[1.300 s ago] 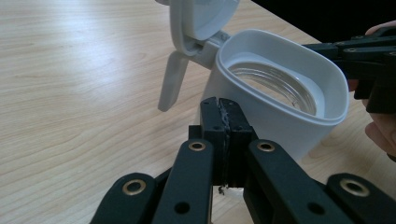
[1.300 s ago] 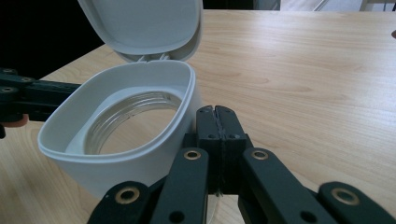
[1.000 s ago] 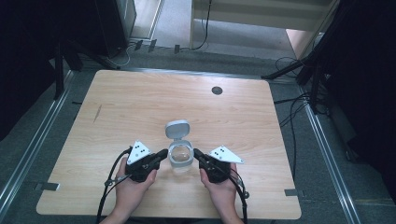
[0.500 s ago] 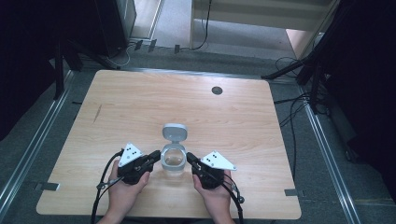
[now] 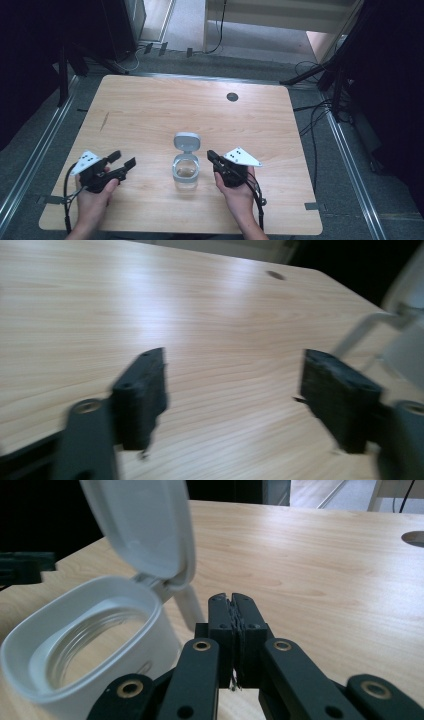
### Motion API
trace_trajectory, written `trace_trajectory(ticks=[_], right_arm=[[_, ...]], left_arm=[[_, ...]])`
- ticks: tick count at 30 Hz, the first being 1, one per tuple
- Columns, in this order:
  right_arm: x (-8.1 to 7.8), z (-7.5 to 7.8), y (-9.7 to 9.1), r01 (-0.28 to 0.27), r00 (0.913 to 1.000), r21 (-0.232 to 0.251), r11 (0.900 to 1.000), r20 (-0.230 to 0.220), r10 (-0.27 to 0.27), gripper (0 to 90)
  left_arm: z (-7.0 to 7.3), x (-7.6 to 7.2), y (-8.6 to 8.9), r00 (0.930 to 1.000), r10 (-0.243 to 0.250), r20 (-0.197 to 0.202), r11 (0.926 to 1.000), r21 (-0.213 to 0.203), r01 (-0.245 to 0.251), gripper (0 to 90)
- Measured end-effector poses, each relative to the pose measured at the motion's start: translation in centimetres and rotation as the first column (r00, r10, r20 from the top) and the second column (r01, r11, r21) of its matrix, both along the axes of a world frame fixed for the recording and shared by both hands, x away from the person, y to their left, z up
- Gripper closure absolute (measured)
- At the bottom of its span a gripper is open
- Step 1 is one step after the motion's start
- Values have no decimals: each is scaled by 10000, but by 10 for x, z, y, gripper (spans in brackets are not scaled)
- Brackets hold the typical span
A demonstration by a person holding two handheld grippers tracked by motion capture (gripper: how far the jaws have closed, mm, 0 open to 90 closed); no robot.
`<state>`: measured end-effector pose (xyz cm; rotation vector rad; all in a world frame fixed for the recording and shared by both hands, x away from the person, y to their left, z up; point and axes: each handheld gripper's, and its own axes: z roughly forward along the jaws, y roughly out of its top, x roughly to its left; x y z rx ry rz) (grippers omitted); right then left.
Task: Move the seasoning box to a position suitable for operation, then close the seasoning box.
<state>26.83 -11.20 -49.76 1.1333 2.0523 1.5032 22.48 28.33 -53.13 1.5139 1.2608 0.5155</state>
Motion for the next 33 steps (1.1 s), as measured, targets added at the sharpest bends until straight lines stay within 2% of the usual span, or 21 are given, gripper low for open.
trace_trajectory(ticks=[1,3,6,8,9,10,14,20,25,33], right_arm=[[3,2,0,19,10000,26,10000,-30,-19,889],[10,6,0,17,10000,46,10000,-59,-16,889],[20,13,1,63,10000,138,9999,-58,-62,888],[25,17,3,113,9999,172,9998,-53,-112,887],[28,19,4,99,9999,135,9999,-94,-98,884],[31,21,6,112,9999,62,9999,-49,-112,881],[40,28,11,128,9999,-30,9999,-32,-128,872],[53,33,18,51,9996,344,9994,-265,-42,877],[53,37,23,-245,9992,608,9978,-292,264,877],[39,41,24,-904,9958,508,9946,-82,909,876]], left_arm=[[-2,-1,9,9999,128,-46,9999,-28,-128,197],[-5,-1,24,10000,-5,-79,10000,-22,4,131],[-9,-3,34,9998,30,-190,9998,207,-26,135],[-12,-3,35,9998,-68,-182,9995,310,74,134],[-17,-2,37,9995,-222,-204,9995,199,227,134],[-19,0,37,9994,-169,-316,9998,61,171,134],[-20,1,34,9992,-109,-382,9996,257,119,138],[-21,2,36,9989,23,-462,10000,-4,-23,138],[-22,3,35,9986,-3,-523,10000,41,5,139],[-22,3,37,9982,9,-601,10000,-15,-10,140]])
